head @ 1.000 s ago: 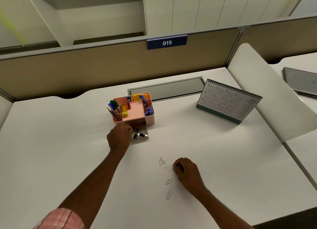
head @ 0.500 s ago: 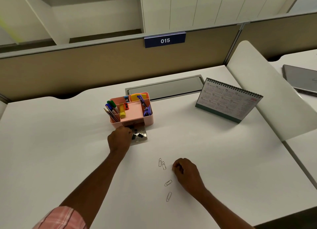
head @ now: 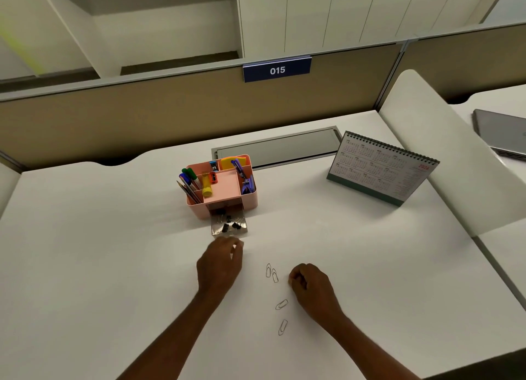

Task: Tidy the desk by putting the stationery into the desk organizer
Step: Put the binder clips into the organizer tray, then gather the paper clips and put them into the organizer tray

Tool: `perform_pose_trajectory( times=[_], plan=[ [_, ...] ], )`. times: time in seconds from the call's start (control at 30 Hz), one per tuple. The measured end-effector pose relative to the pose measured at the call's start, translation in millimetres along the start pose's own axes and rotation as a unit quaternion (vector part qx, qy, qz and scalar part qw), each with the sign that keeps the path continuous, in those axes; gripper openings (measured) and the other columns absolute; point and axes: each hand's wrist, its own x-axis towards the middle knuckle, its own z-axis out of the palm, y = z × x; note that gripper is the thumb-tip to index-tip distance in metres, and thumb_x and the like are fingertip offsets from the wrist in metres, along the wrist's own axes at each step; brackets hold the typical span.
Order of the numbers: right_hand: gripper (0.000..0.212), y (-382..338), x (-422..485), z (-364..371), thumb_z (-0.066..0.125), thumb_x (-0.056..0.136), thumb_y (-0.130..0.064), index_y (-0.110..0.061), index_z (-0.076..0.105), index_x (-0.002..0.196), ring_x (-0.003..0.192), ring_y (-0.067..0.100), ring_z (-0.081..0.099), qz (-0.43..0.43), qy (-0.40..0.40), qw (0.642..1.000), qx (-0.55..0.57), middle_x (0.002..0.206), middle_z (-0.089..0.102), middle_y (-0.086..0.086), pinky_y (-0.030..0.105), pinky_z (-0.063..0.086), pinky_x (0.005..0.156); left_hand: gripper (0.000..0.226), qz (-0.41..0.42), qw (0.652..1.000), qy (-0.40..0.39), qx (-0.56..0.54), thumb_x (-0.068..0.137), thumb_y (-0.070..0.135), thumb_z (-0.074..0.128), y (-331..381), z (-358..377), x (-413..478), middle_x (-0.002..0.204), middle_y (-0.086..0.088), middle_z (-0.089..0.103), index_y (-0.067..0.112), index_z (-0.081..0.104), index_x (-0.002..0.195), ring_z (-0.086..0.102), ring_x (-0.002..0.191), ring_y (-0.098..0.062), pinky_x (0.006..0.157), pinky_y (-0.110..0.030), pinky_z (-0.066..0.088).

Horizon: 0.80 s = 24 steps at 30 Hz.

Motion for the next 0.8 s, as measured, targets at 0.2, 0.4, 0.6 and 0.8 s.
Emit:
perform_pose_trajectory(
  times=[0.2,0.4,0.6,0.8],
  plan=[
    [0.011,-1.6,-1.6,0.1,0.063,0.094,-0.019,-0.028,0.062,0.087,0.076,0.008,0.056,0.006,0.002,1.000,0.002,0.083,0.058,-0.010,0.028,0.049,0.070,0.050,0.001,0.997,-0.076,-0.013,0.101,0.029,0.064,-6.0,14.9,-24.6,0.153,-0.006,0.056,0.014,0.058,0.148,0.047,0.147,-0.024,0.118,-0.040,0.040],
    [0.010,-2.7,-4.2,1.0,0.064,0.092,-0.018,-0.027,0.062,0.087,0.076,0.009,0.056,0.003,0.004,1.000,0.002,0.084,0.058,-0.009,0.030,0.049,0.071,0.057,0.016,0.995,-0.095,0.004,0.104,0.033,0.057,-2.3,13.9,-13.1,0.166,-0.004,0.038,0.016,0.045,0.157,0.027,0.158,-0.023,0.127,-0.039,0.027],
    [0.009,-2.8,-5.0,1.5,0.064,0.092,-0.019,-0.026,0.062,0.087,0.077,0.009,0.057,0.006,0.001,1.000,0.001,0.085,0.058,-0.008,0.030,0.050,0.072,0.060,0.012,0.993,-0.113,0.023,0.107,0.037,0.050,-0.9,15.1,3.8,0.171,-0.002,0.030,0.018,0.036,0.162,0.019,0.161,-0.020,0.129,-0.039,0.024],
    [0.010,-2.7,-5.1,1.5,0.064,0.092,-0.018,-0.027,0.063,0.088,0.078,0.009,0.057,0.007,-0.003,1.000,0.002,0.086,0.058,-0.009,0.031,0.050,0.073,0.062,0.000,0.990,-0.134,0.049,0.109,0.041,0.046,1.8,14.5,19.8,0.173,0.000,0.023,0.021,0.028,0.165,0.014,0.162,-0.019,0.130,-0.039,0.019]
  ],
)
